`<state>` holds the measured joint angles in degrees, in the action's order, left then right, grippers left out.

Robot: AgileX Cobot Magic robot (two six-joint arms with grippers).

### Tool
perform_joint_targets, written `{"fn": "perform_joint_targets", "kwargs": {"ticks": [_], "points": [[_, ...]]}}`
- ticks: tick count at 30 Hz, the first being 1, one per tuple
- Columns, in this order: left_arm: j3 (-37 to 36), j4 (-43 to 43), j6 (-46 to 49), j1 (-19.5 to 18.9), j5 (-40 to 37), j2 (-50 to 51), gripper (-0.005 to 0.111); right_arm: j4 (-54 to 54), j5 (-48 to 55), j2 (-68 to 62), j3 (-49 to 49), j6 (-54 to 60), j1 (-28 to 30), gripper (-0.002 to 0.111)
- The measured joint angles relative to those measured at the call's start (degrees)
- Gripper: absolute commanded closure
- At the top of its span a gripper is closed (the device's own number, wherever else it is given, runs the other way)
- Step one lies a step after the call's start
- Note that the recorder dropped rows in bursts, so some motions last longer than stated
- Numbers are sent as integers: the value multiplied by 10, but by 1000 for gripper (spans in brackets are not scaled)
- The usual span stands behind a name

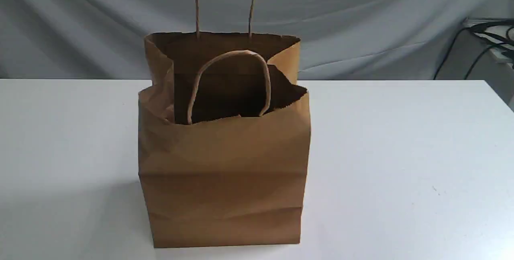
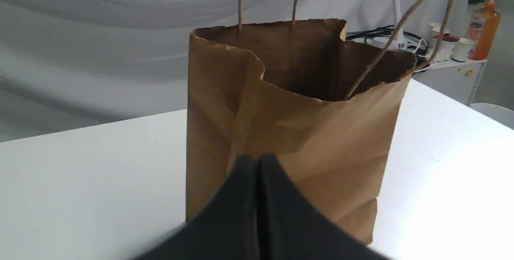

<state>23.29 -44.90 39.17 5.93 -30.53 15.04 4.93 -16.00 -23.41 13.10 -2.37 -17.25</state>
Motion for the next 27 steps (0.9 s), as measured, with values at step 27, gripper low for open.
{"fn": "perform_joint_targets", "kwargs": {"ticks": [27], "points": [[0, 0, 0, 0, 0, 0, 107, -82, 257, 230, -129, -103, 169, 108]]}}
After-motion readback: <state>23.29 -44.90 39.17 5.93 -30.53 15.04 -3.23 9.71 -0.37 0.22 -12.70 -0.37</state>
